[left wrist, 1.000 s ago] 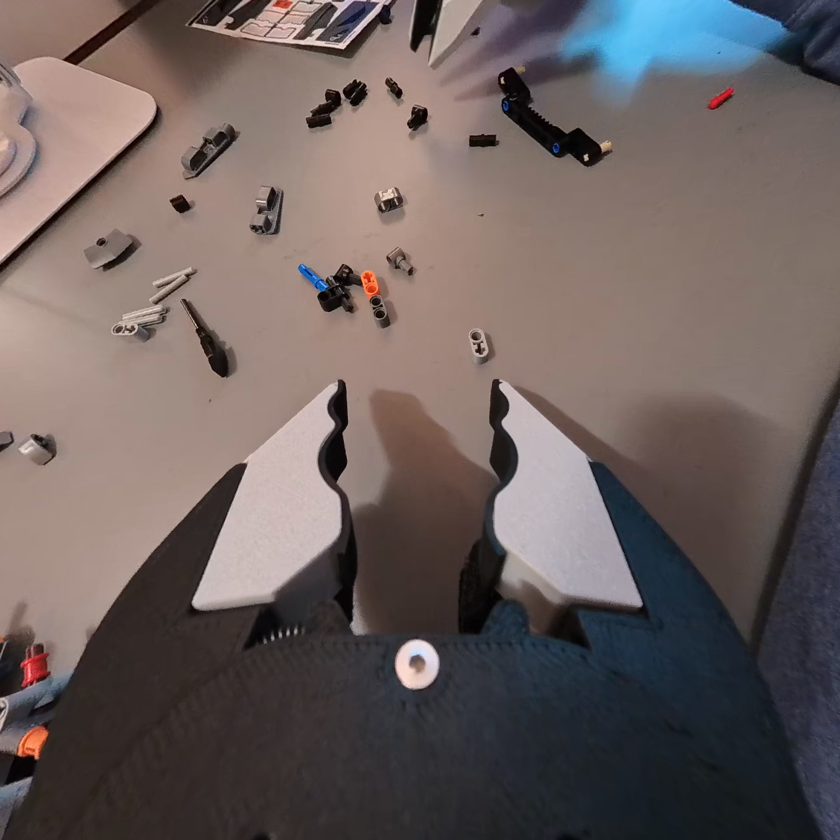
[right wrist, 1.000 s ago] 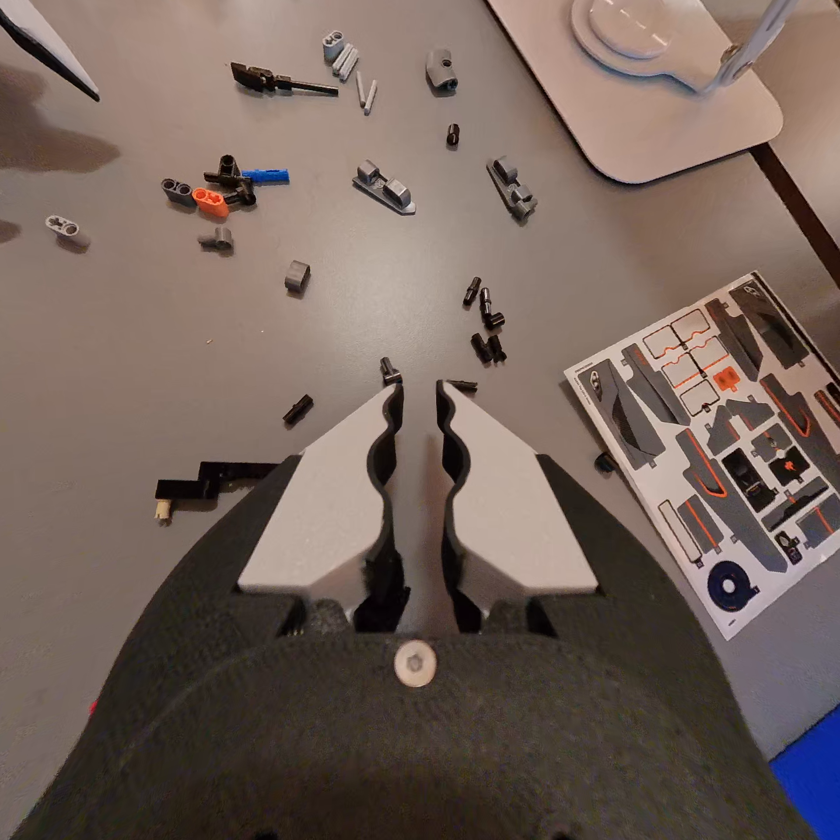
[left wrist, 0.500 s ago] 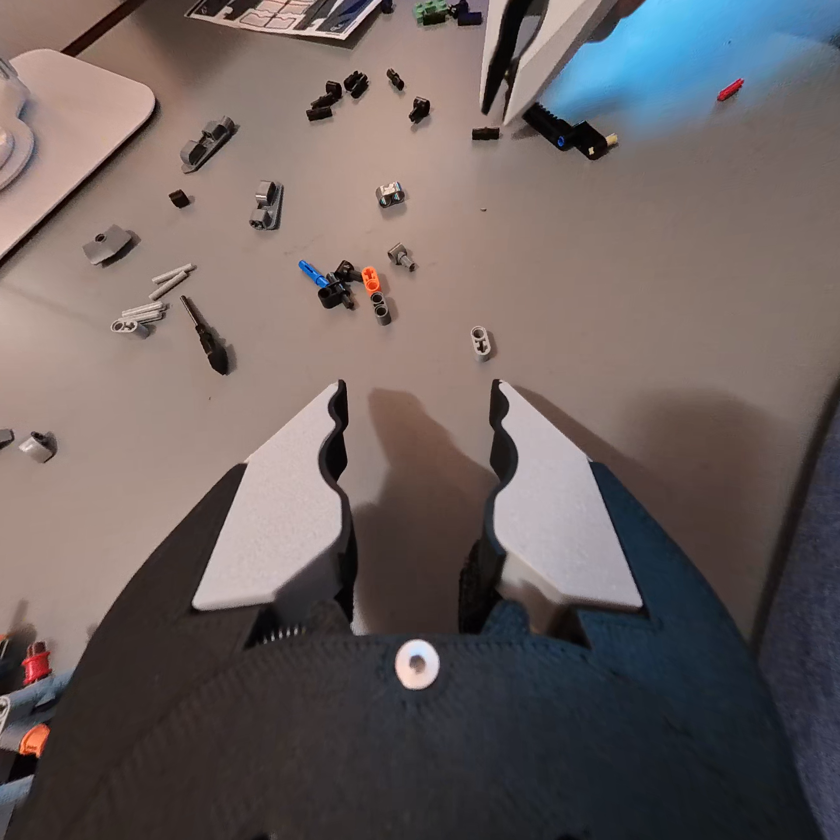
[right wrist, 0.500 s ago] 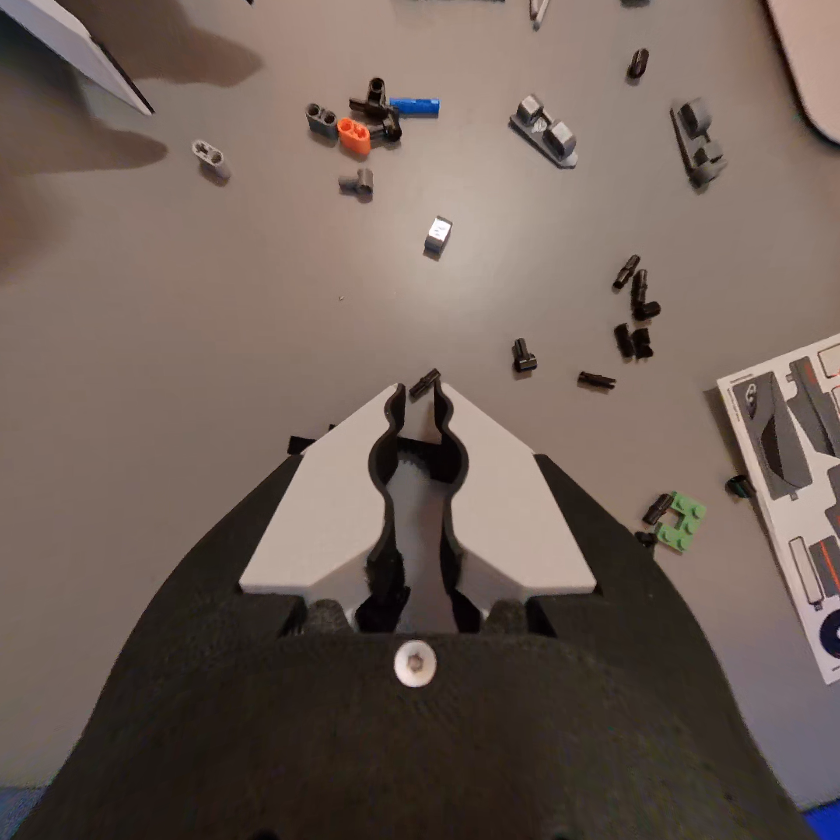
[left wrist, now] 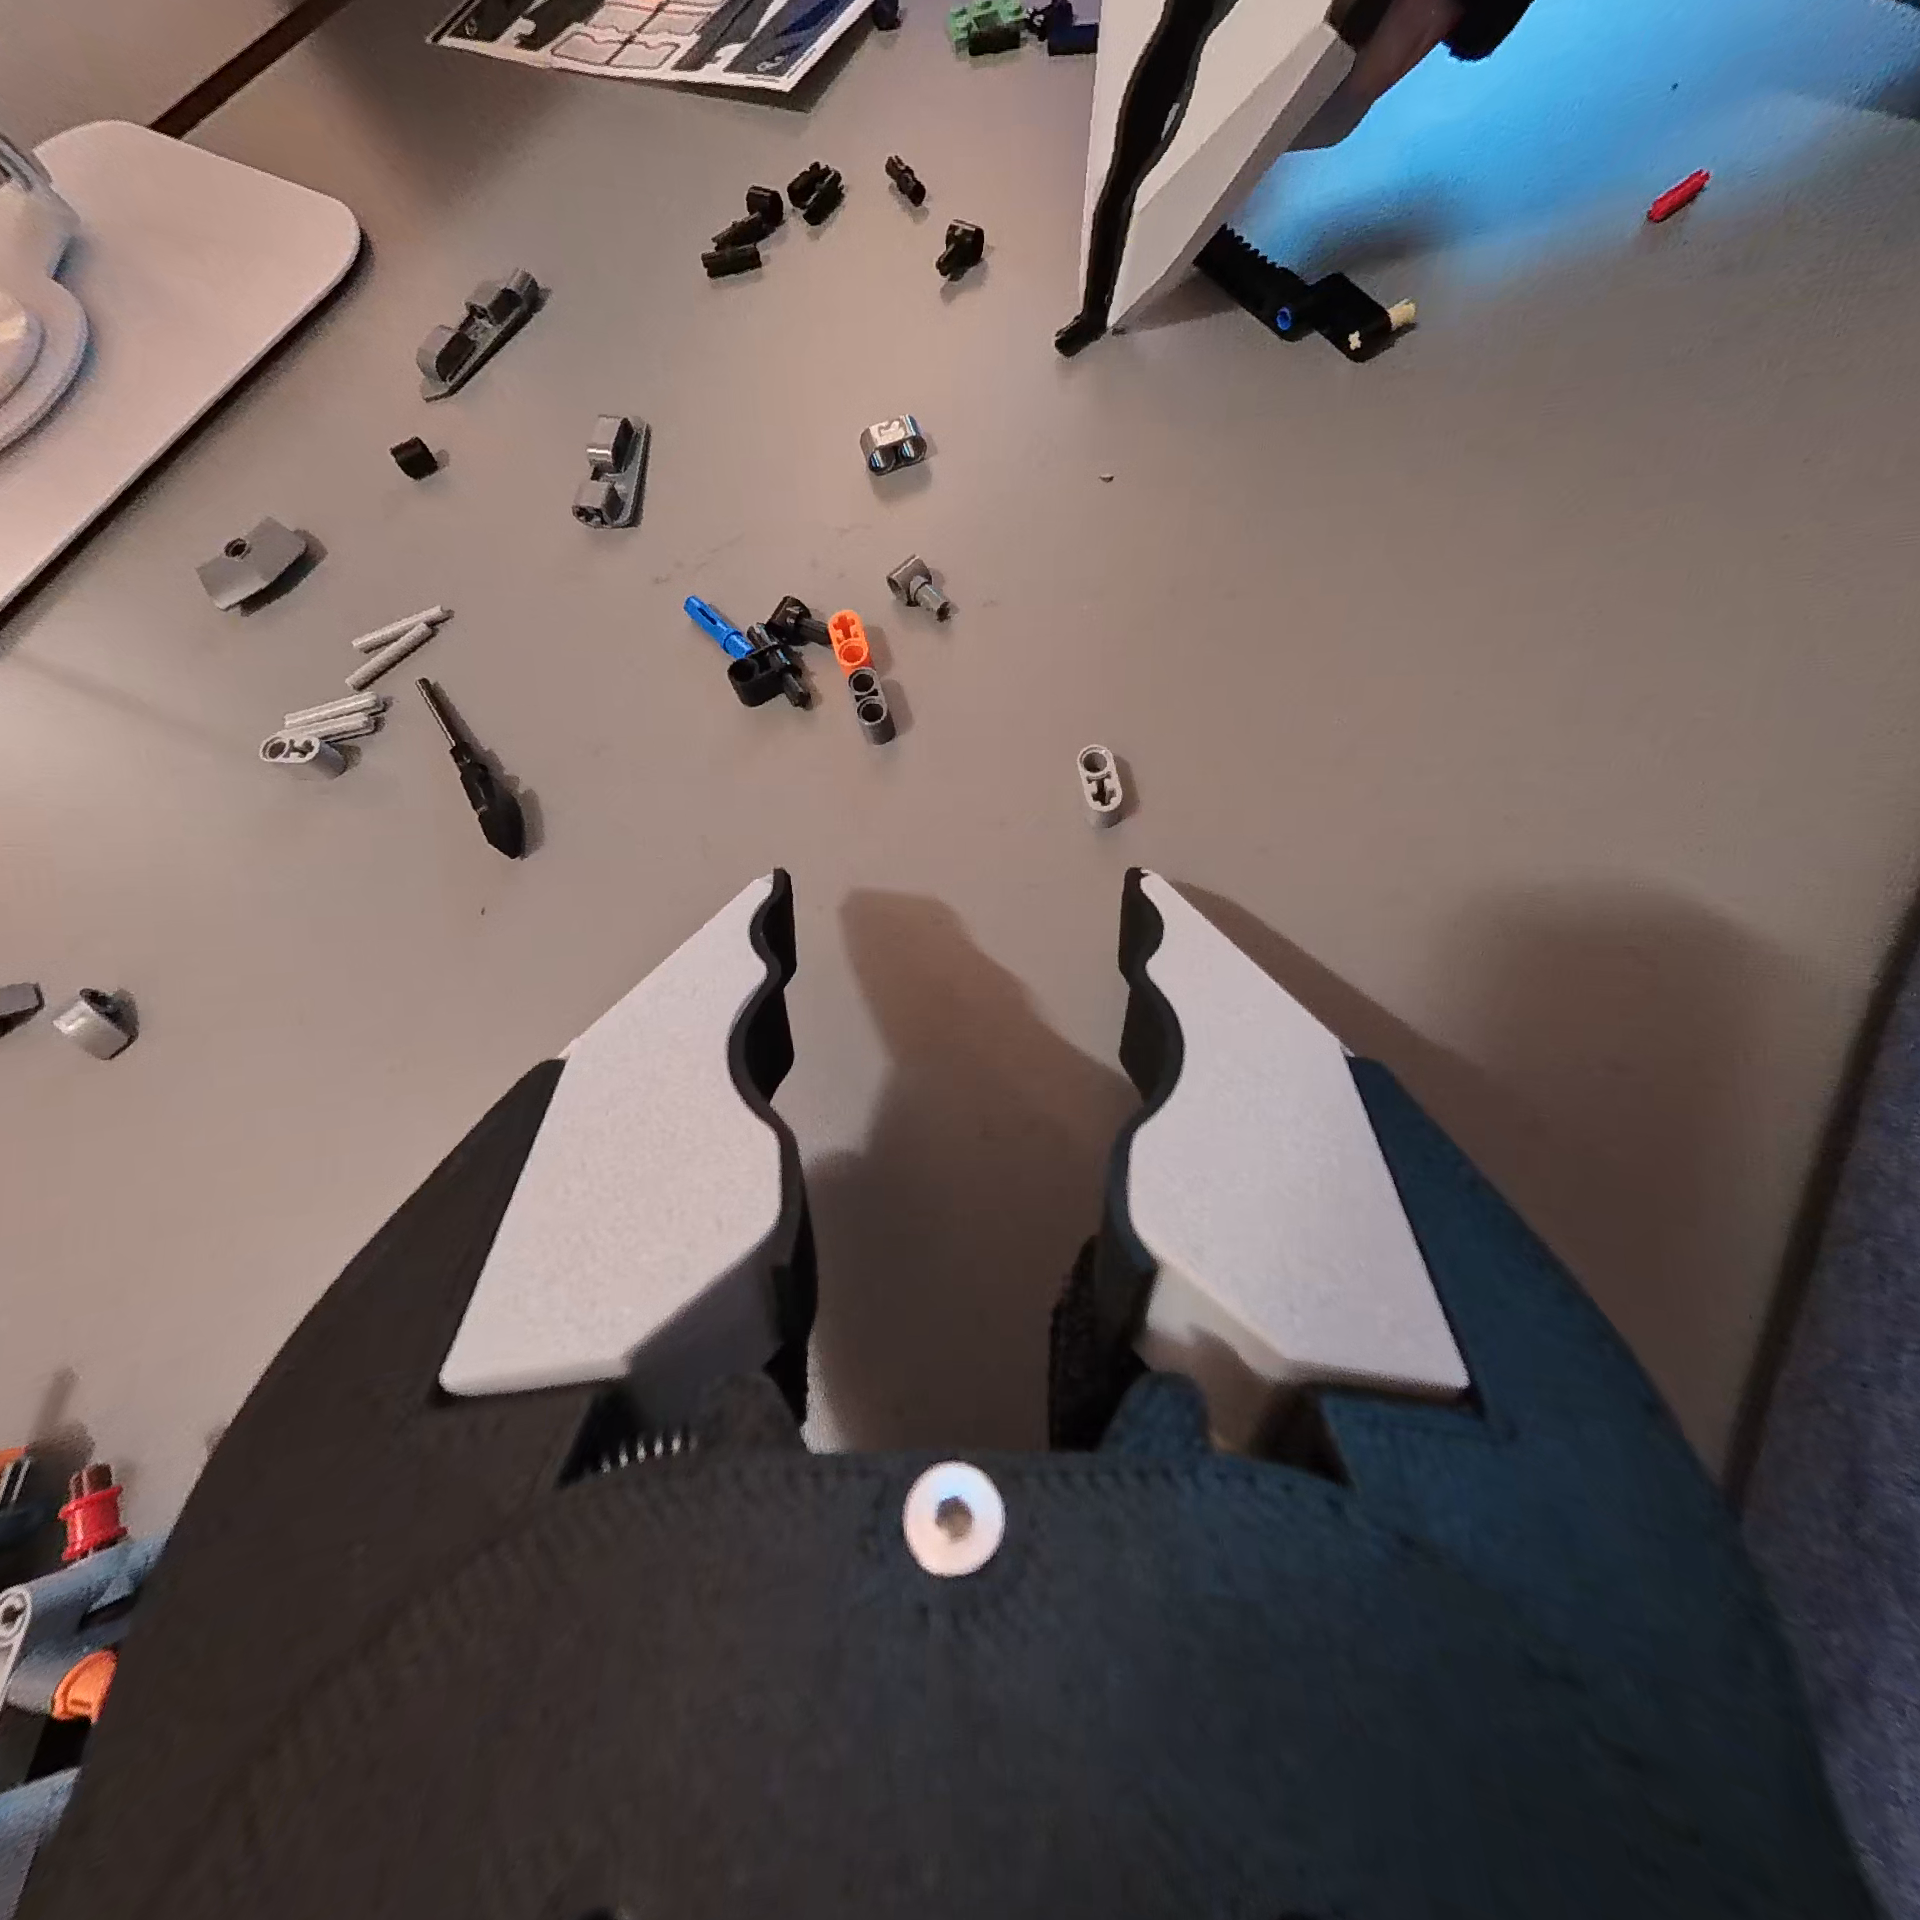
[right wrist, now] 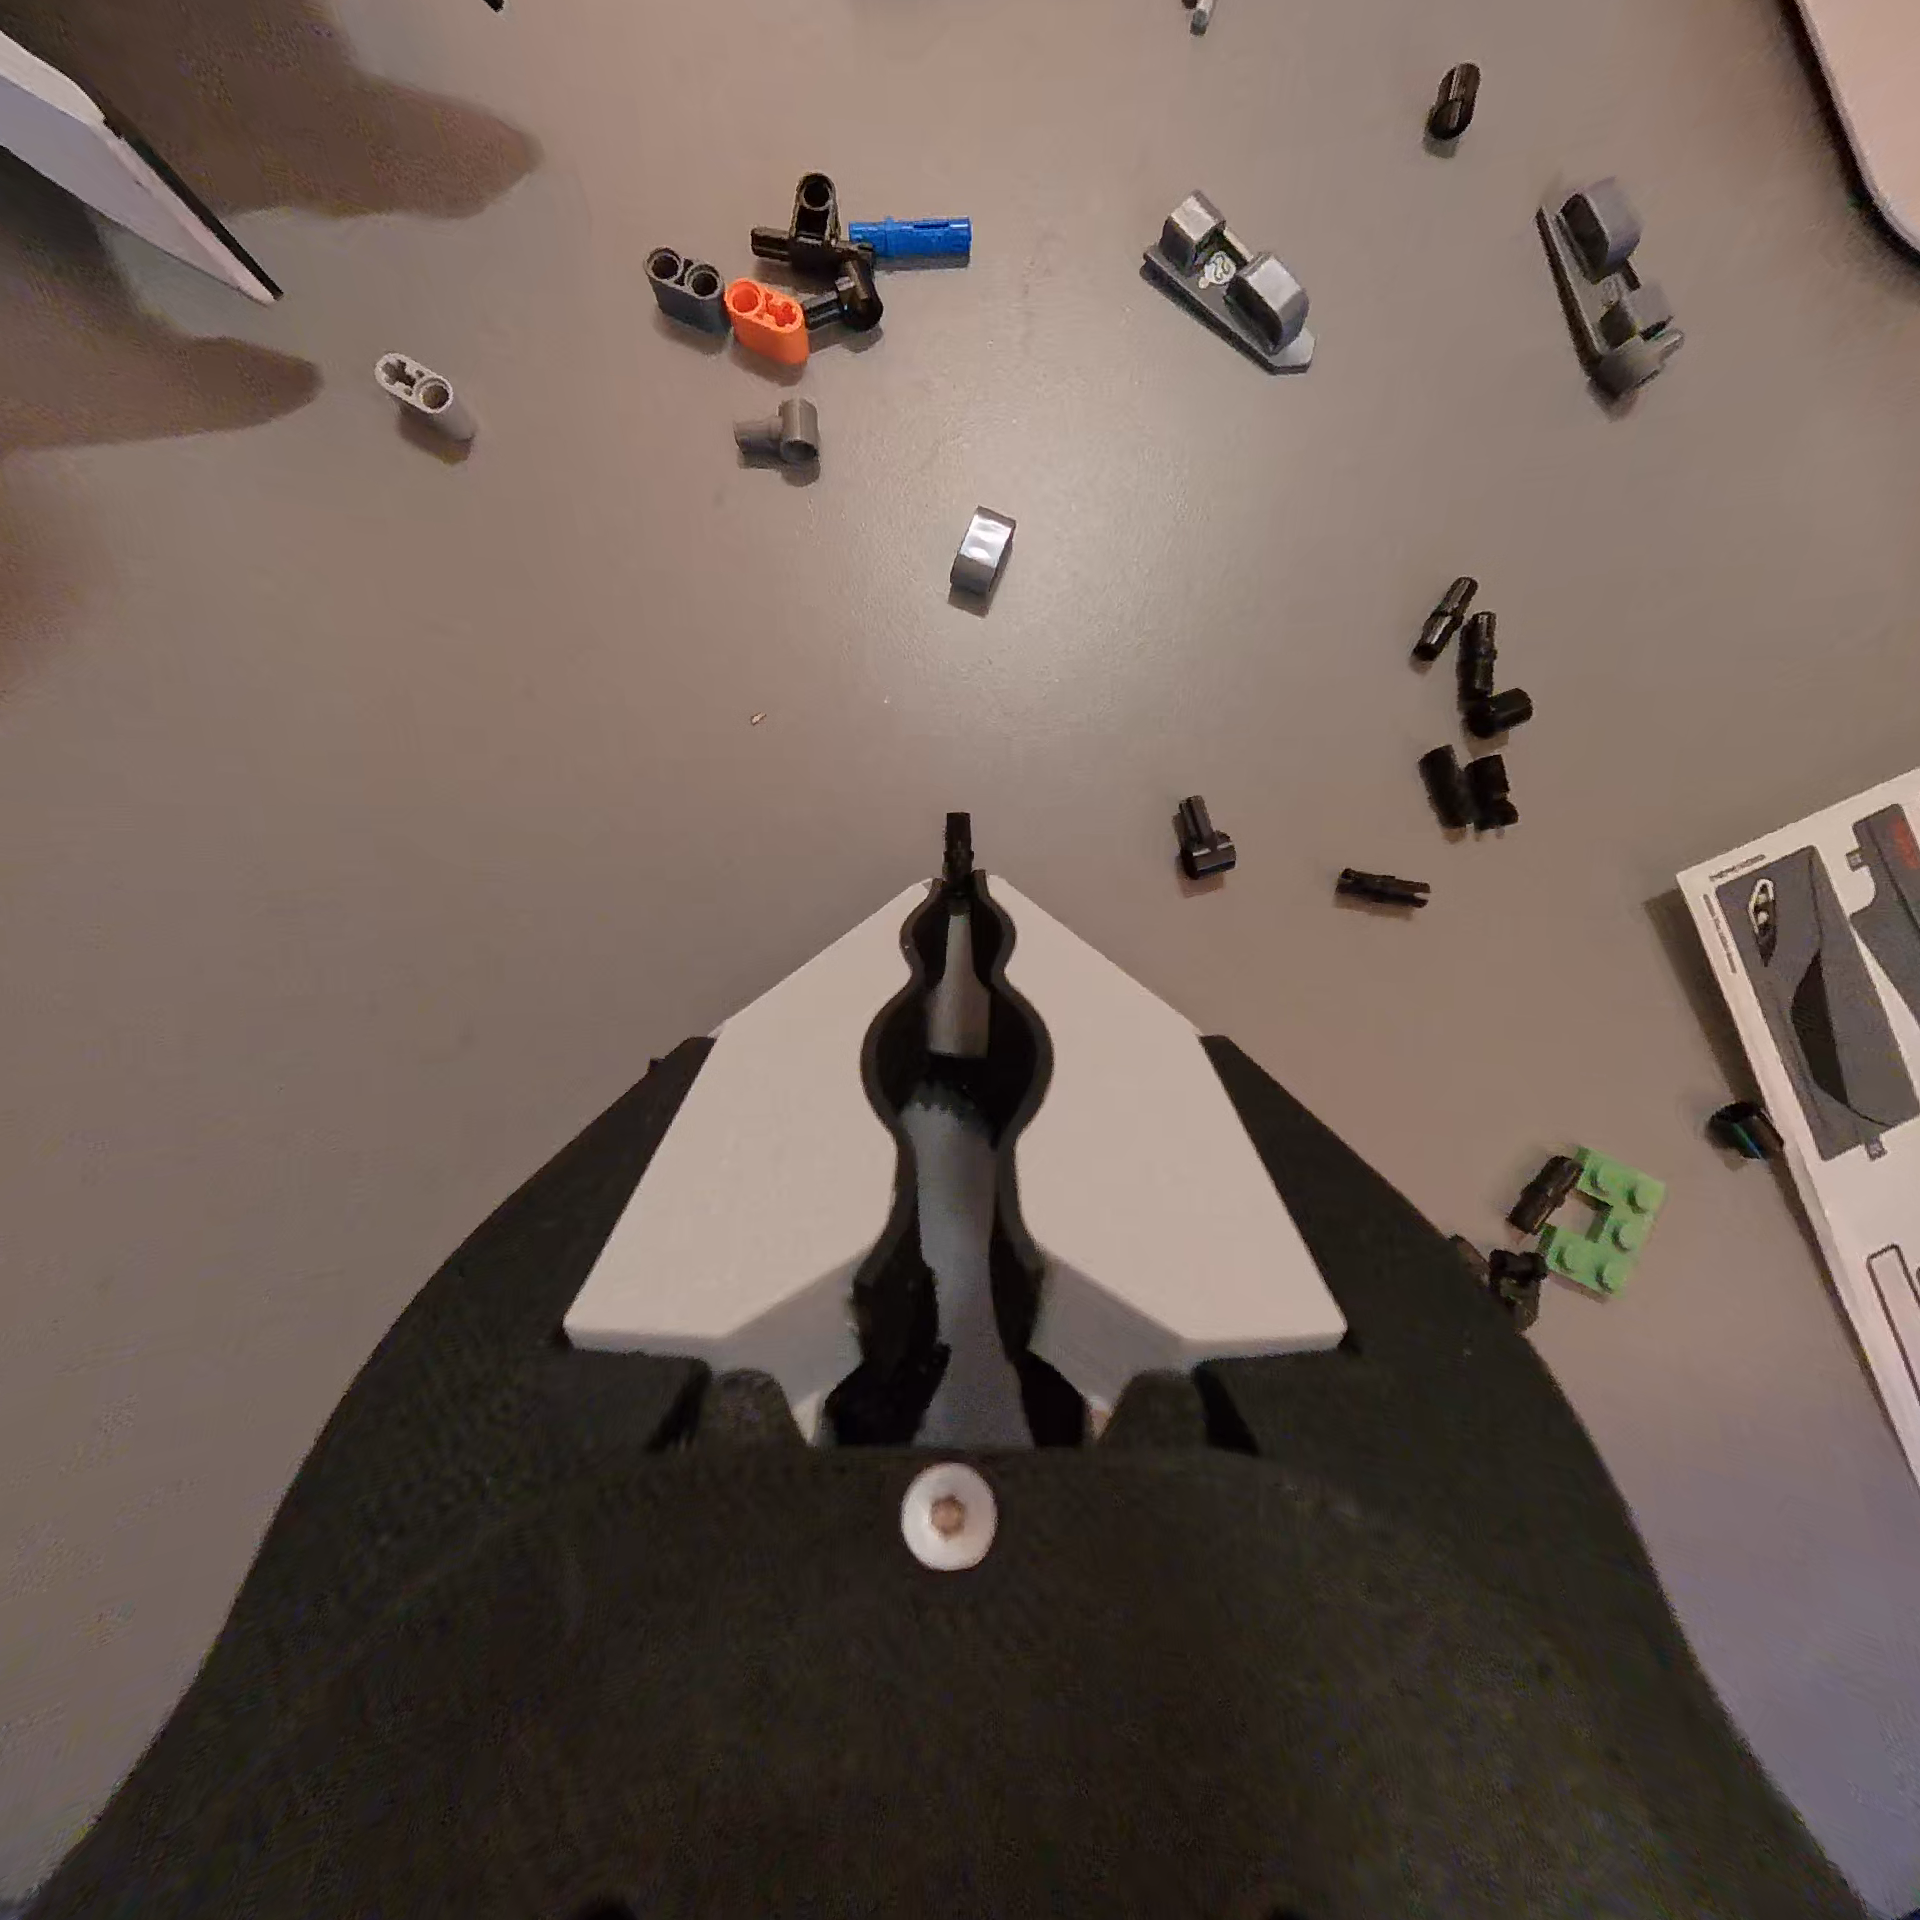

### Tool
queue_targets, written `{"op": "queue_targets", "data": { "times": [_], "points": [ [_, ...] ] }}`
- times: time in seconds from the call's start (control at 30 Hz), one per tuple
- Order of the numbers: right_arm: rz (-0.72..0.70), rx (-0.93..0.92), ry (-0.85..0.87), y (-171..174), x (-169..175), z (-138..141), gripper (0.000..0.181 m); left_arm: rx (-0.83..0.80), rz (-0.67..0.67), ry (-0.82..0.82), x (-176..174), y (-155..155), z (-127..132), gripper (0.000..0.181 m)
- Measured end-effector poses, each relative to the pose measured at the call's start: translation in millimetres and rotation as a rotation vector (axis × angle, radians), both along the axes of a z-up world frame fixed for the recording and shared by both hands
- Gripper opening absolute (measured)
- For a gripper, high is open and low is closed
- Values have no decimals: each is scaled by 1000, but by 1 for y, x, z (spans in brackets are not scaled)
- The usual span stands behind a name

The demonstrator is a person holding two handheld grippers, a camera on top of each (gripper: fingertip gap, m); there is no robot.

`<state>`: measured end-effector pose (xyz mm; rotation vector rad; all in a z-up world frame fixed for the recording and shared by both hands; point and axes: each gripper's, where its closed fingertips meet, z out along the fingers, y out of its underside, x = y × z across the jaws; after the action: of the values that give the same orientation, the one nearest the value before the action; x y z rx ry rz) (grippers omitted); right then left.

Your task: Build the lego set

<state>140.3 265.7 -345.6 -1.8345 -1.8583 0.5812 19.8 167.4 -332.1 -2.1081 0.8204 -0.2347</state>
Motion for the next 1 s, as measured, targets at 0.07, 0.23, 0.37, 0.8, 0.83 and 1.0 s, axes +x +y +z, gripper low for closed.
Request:
{"op": "queue_targets", "data": {
  "times": [0.07, 0.23, 0.37, 0.8, 0.83, 1.0],
  "points": [
    [0, 5, 3, 1, -1, 0, 1, -2, 0, -1, 0, 0, 0, 61],
    [20, 15, 39, -3, -7, 8, 1, 3, 0, -4, 0, 0, 1, 61],
    [41, 23, 75, -9, -14, 16, 1, -1, -2, 1, 0, 0, 0, 62],
    [84, -1, 137, -24, -26, 24, 1, -13, -6, 7, 1, 0, -2, 62],
    [85, -1, 138, -25, -27, 24, 1, -14, -6, 8, 1, -1, -3, 62],
    [97, -6, 155, -30, -29, 28, 1, -14, -7, 9, 1, -1, -3, 62]
  ]
}}
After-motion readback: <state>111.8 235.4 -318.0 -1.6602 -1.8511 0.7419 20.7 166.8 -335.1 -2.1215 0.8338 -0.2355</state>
